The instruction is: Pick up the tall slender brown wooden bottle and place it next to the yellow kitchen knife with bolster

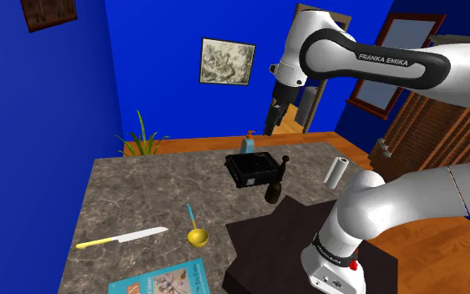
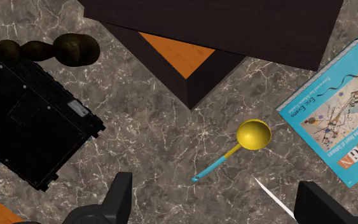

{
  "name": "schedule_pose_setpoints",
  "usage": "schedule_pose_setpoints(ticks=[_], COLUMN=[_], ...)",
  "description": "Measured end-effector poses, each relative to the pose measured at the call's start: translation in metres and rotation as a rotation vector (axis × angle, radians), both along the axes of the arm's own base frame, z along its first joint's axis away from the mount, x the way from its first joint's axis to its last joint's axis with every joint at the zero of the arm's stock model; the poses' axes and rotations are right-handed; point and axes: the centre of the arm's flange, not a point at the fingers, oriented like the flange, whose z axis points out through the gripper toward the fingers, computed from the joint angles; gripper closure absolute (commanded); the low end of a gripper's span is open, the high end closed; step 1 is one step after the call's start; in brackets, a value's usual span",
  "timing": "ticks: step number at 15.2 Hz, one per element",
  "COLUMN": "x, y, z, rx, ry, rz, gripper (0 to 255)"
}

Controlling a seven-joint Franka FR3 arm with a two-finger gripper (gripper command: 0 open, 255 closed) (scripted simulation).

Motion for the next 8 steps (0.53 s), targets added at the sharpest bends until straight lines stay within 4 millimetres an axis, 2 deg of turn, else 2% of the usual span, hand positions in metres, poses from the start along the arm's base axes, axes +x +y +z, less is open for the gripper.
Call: schedule_pose_setpoints(ticks=[2,8], x=[0.001,0.002], y=[-0.004,-0.063], z=[-0.004,-0.049], rx=[0.0,0.003], ry=[0.001,0.017], rz=[0.001,0.015], gripper=[0,0])
